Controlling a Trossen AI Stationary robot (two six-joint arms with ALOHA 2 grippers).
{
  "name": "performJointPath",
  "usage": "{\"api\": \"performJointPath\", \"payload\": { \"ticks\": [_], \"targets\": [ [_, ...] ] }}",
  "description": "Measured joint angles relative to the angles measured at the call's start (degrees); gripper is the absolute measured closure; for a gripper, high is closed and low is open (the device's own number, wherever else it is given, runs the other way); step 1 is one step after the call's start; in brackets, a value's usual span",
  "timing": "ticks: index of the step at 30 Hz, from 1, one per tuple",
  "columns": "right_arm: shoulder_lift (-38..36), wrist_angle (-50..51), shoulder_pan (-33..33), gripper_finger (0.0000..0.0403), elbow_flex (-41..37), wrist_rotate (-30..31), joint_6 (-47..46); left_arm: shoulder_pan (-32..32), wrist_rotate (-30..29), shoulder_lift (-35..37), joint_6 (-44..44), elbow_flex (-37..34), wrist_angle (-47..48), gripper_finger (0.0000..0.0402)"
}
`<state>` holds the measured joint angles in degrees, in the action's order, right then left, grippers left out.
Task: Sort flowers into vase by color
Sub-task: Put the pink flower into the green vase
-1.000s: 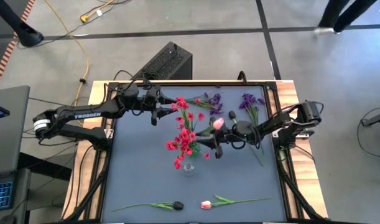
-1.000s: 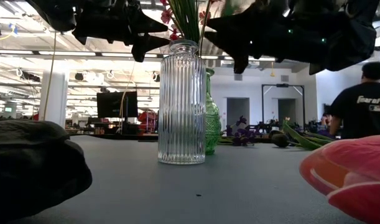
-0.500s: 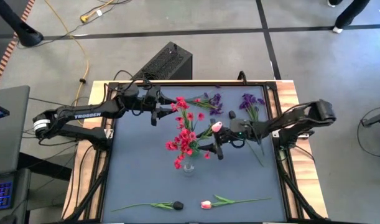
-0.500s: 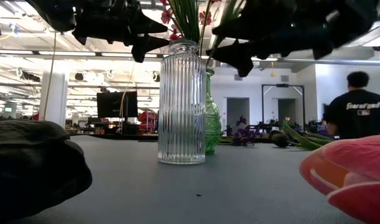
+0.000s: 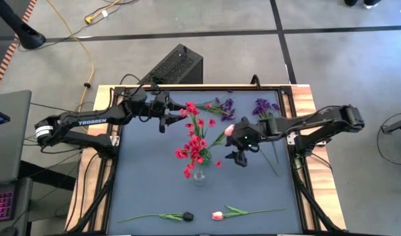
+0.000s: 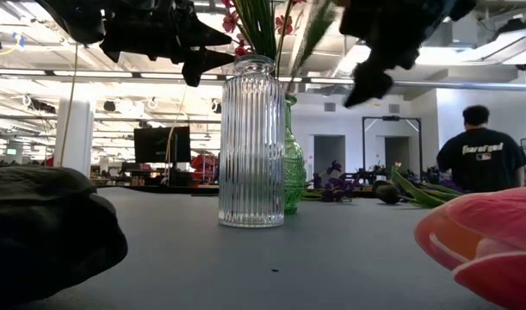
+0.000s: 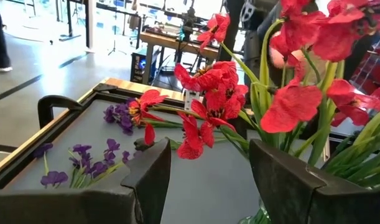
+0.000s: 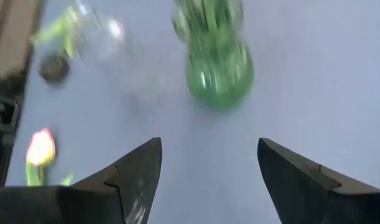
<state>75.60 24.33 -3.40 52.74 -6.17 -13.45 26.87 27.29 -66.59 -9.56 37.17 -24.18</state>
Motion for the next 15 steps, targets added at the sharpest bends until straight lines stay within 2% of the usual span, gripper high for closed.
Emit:
{"api": "performJointPath", "payload": {
  "ticks": [5,15],
  "targets": [
    [0.47,10.63,-1.07,0.011,1.84,-0.01,-3.82,0.0,0.85,0.0,0.02,0.0,0.63,0.0196],
    [0.47,14.66,-7.19,0.011,1.84,-4.2,-12.46,-0.02,0.83,0.0,0.02,0.0,0.87,0.0196]
  ]
}}
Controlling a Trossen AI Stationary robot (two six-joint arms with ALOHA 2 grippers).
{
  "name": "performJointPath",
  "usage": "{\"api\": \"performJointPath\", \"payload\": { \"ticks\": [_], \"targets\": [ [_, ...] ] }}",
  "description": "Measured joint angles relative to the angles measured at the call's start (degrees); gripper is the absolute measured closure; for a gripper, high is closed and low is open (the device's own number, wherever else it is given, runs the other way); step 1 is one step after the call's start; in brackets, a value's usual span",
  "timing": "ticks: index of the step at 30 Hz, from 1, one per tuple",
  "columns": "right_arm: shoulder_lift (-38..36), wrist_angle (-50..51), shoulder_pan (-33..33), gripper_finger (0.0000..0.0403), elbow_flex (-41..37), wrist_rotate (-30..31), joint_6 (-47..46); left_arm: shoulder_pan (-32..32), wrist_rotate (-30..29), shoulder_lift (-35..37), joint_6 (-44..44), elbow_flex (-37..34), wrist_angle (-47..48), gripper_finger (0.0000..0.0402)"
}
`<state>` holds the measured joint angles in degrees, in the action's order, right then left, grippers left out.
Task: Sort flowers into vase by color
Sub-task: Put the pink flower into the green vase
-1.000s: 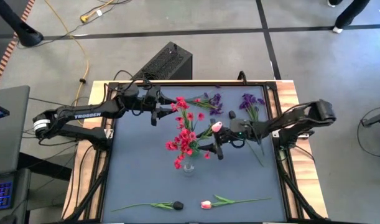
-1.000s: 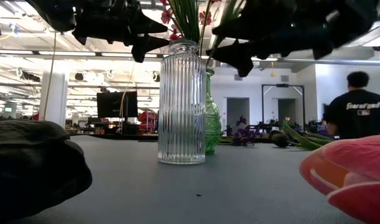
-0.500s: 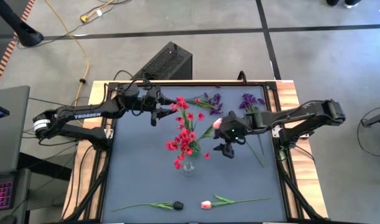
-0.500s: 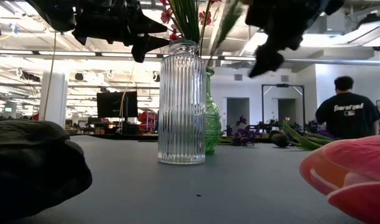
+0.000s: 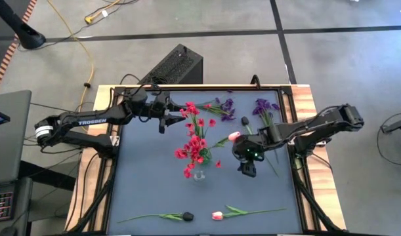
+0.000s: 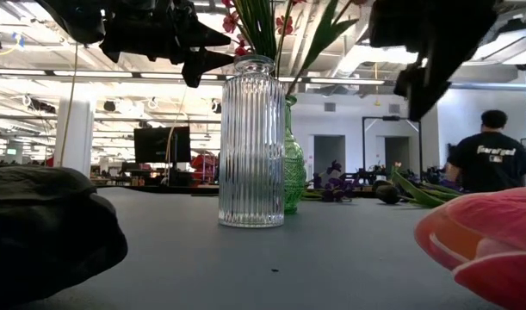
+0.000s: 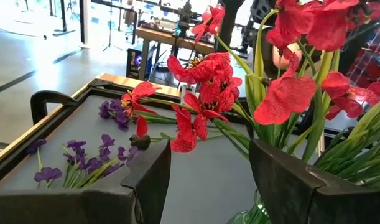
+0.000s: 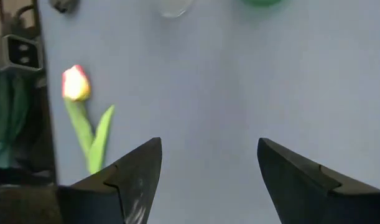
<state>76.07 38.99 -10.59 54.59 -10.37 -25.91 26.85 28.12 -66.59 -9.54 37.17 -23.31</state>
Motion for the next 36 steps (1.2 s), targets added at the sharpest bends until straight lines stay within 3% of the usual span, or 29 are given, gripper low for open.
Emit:
{"api": "performJointPath", "payload": {
  "ticks": [11,20,26,36],
  "targets": [
    [0.0,1.52,-8.83,0.011,0.0,-1.88,-11.53,0.0,0.0,0.0,-0.28,0.0,0.43,0.0196],
    [1.42,1.13,-18.5,0.011,0.0,0.22,-23.69,-0.24,1.17,0.0,-0.67,0.0,1.18,0.0196],
    [6.36,-3.06,-25.17,0.011,0.0,0.37,-29.68,-1.19,1.2,0.0,0.11,0.0,2.01,0.0196],
    [19.28,-17.67,-32.0,0.0115,0.62,-3.03,-28.97,-3.7,0.98,0.0,0.24,0.0,2.12,0.0196]
  ]
}}
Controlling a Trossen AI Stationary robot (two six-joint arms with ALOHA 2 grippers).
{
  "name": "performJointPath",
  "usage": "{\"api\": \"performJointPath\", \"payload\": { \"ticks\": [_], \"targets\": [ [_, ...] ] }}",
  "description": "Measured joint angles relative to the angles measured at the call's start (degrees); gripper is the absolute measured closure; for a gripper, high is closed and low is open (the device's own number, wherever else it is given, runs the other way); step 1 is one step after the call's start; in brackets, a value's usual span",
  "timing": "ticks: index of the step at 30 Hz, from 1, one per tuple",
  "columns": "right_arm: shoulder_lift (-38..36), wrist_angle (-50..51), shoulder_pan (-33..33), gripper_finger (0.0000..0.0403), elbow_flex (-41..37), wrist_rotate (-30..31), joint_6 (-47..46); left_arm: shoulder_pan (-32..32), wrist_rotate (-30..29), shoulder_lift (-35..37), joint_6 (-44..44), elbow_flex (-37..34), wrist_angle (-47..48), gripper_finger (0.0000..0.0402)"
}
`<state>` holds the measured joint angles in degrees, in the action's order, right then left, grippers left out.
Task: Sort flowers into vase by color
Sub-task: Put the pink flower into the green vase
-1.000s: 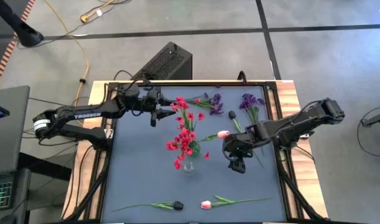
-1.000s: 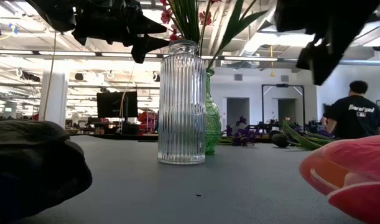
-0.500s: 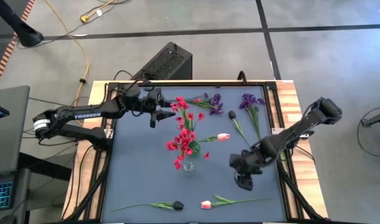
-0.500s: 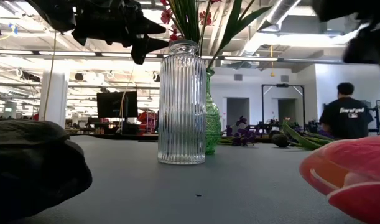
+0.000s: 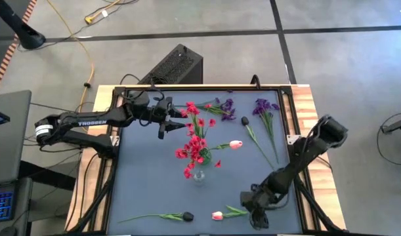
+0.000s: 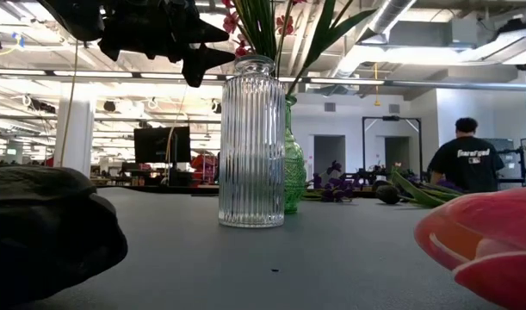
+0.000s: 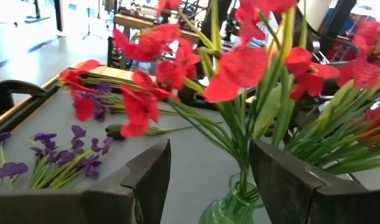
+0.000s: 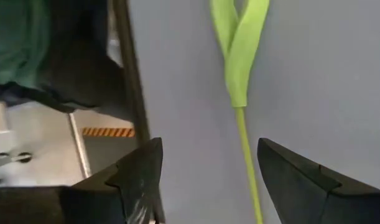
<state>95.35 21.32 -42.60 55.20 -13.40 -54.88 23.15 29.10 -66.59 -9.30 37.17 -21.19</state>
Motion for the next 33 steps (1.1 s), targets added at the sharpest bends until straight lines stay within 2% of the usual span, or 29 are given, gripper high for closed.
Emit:
{"api": "performJointPath", "payload": {
  "ticks": [5,12,19,23,30,33],
  "targets": [
    [6.59,6.39,-1.1,0.0122,4.79,0.71,2.2,-1.19,-1.74,0.0,0.04,0.0,0.11,0.0196],
    [14.31,13.47,-3.1,0.0123,12.16,6.19,4.18,-2.34,-4.1,0.0,0.16,0.0,0.24,0.0196],
    [17.78,18.19,-5.88,0.0138,15.24,8.54,4.1,-2.42,-4.31,0.0,0.2,0.0,0.85,0.0196],
    [16.65,18.85,-6.88,0.0196,15.03,12.43,3.98,-2.42,-4.37,0.0,0.17,0.0,0.86,0.0196],
    [12.33,20.61,-6.63,0.0374,14.53,13.98,4.24,-2.42,-4.45,0.0,-0.02,0.0,0.98,0.0196],
    [8.5,20.27,-6.63,0.0379,14.72,15.03,5.23,-2.41,-4.48,0.0,-0.32,0.0,0.98,0.0196]
  ]
}}
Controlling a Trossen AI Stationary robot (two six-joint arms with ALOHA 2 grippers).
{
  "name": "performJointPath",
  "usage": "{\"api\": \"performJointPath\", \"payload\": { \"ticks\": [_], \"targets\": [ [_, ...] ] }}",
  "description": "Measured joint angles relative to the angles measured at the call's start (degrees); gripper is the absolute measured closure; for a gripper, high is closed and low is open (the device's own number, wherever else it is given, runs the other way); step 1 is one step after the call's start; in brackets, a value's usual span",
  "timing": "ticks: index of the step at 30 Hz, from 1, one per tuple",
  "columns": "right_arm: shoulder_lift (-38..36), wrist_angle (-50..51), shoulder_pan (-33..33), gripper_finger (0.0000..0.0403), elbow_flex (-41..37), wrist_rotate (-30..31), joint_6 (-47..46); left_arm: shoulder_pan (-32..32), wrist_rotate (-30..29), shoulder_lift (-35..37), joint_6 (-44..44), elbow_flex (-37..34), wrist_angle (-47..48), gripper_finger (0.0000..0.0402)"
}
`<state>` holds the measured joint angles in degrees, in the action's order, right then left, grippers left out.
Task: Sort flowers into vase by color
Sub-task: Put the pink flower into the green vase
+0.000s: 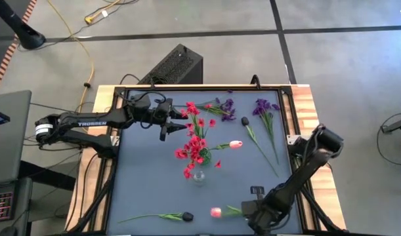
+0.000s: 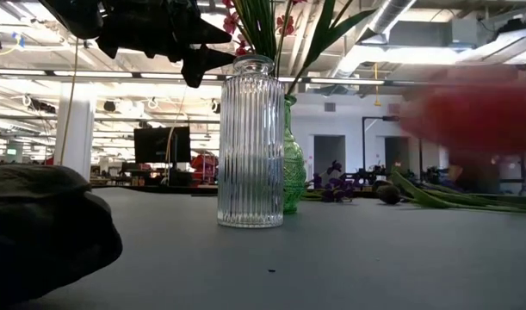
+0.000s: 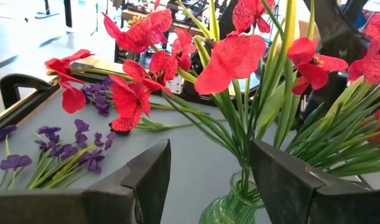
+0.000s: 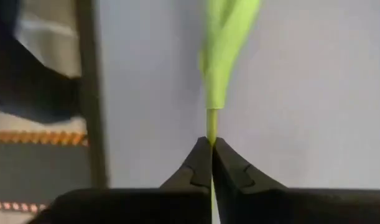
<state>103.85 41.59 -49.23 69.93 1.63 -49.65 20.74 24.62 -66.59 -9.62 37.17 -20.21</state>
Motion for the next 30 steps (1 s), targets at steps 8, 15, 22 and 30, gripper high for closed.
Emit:
{"api": "performJointPath", "payload": {
  "ticks": [8,15,22,30],
  "targets": [
    [-10.59,-2.29,-4.62,0.0384,-0.08,24.04,6.24,-0.01,-0.01,0.0,-0.43,0.0,0.05,0.0196],
    [-13.19,-15.2,-10.93,0.0384,-5.28,56.85,16.52,-0.01,-0.12,0.0,-0.14,0.0,0.24,0.0196],
    [-13.44,-21.34,-7.84,0.038,-7.56,62.88,16.95,0.01,-1.33,0.0,-0.34,0.0,0.22,0.0196],
    [-18.84,-18.74,-3.86,0.0383,-12.16,58.81,20.24,0.01,-1.42,0.0,0.86,0.0,0.15,0.0196]
  ]
}}
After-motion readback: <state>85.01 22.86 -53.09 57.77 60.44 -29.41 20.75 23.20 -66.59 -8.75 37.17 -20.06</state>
